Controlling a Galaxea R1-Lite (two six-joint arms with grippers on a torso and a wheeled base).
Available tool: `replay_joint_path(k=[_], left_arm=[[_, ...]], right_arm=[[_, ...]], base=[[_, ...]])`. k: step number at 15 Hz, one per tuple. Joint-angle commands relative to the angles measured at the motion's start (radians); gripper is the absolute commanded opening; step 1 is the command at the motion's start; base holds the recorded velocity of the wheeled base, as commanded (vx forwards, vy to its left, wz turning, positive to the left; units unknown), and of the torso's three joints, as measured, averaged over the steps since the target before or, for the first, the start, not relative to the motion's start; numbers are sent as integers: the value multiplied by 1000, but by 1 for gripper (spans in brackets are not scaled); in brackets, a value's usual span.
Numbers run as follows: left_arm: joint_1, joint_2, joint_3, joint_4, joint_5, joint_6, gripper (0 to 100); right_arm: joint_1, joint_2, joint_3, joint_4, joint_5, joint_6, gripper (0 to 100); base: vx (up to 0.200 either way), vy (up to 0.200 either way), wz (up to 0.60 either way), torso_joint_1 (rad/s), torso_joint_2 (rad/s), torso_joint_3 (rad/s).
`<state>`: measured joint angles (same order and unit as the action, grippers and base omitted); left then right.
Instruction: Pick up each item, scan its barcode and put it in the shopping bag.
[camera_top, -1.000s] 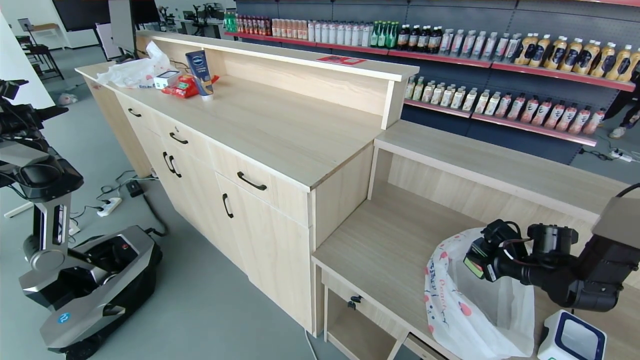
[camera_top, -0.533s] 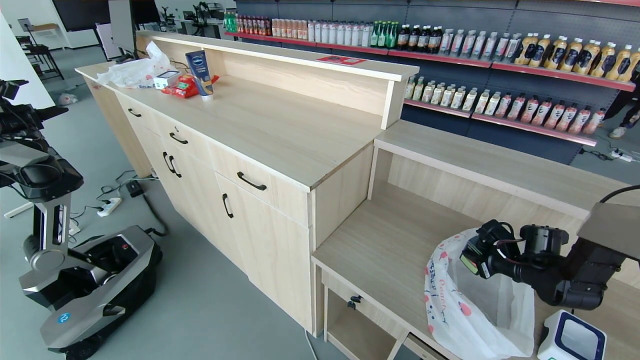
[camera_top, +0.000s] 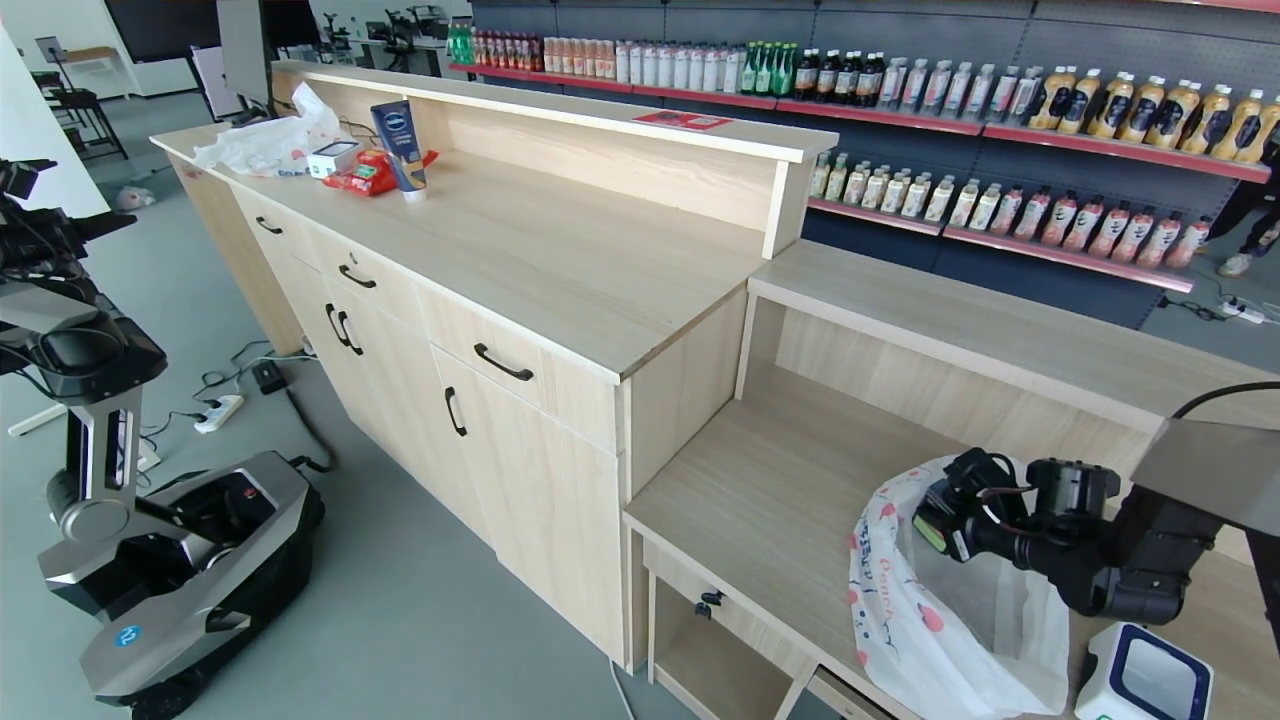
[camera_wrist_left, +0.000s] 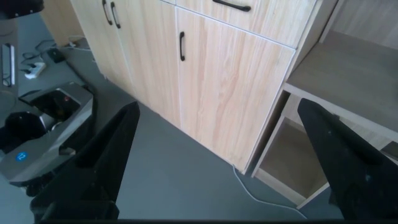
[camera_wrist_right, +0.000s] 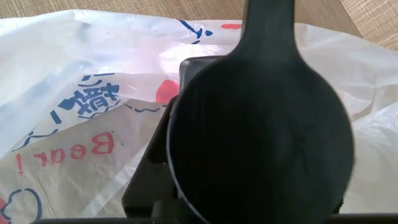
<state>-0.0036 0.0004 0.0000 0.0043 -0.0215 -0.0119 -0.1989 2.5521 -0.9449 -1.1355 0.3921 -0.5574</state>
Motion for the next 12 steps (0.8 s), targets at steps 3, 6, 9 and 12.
replay_joint_path(k=[3,6,9,12], left_arm=[[1,1,0,0,0,0,100],[1,1,0,0,2,0,100],[1,1,0,-1,0,0,100],[1,1,0,0,0,0,100]], right_arm=[[-2,20,-9,-1,1,8,0],[-4,16,-5,-1,-1,8,0],[-17,10,6,0,1,10,100],[-17,-21,26,-6,-1,21,100]], base=[[0,0,0,0,0,0],[0,0,0,0,0,0],[0,0,0,0,0,0],[0,0,0,0,0,0]])
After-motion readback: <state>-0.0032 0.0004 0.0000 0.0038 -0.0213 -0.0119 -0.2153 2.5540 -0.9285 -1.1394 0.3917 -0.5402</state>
